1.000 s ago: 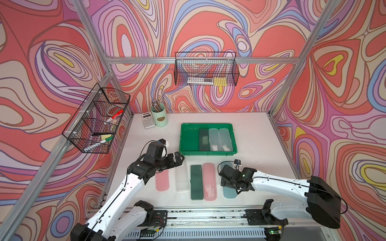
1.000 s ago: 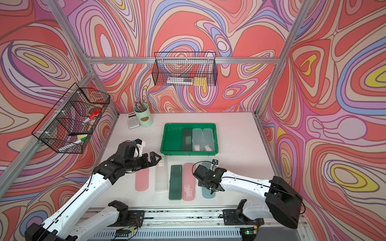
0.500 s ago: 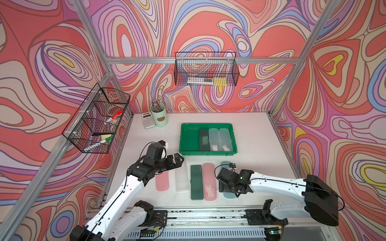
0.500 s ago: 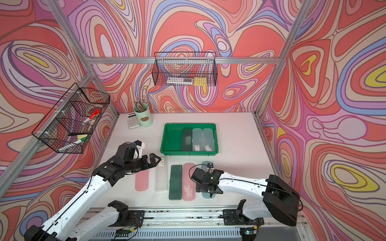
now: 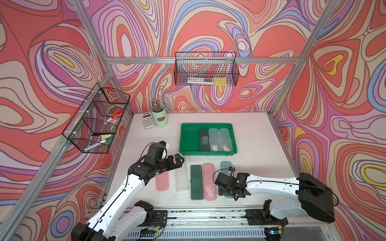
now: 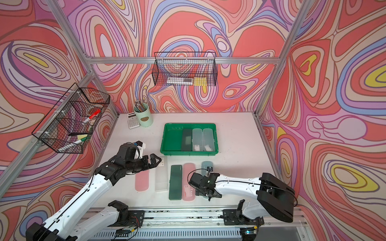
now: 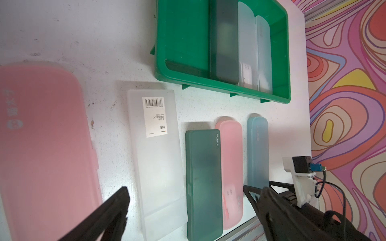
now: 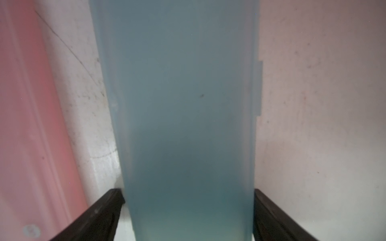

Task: Put the pencil case into the storage box
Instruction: Pick up the pencil case from the center of the board.

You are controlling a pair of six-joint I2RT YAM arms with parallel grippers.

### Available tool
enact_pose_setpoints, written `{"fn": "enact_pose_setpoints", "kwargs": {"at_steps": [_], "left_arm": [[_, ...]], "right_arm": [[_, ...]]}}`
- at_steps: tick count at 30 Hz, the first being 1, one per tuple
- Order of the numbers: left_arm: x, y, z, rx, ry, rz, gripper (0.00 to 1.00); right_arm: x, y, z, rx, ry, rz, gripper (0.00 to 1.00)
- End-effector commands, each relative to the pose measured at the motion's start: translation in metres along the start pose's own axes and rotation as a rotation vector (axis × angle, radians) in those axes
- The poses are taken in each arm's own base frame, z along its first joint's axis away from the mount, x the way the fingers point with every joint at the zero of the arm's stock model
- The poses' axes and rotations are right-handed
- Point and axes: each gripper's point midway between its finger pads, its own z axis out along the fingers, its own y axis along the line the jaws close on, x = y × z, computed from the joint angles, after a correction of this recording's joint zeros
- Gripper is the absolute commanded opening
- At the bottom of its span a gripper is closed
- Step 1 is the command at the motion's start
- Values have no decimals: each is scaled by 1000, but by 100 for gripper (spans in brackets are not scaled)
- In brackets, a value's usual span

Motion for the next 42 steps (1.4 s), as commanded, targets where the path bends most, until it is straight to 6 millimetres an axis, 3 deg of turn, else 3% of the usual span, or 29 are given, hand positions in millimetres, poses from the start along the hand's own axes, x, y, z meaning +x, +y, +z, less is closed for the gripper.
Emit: {"fn": "enact_pose_setpoints", "kwargs": {"at_steps": [1, 12, 24, 33, 42], "left_arm": [[0, -2, -8, -11, -1, 29, 100], [-1, -1, -6, -8, -10, 18, 99], [-1, -3, 0, 14, -4, -1, 99], [-35, -26, -11, 42, -90, 88, 99], [-76, -74, 0, 164, -71, 77, 99]], "right_arm": [[7, -11, 16, 69, 3, 24, 93], [10, -31, 11, 129, -67, 95, 74], [-18, -39, -34, 98, -206, 137, 62], [-41, -44, -68, 114, -300, 155, 58], [-66, -26, -107, 49, -380, 130, 58]]}}
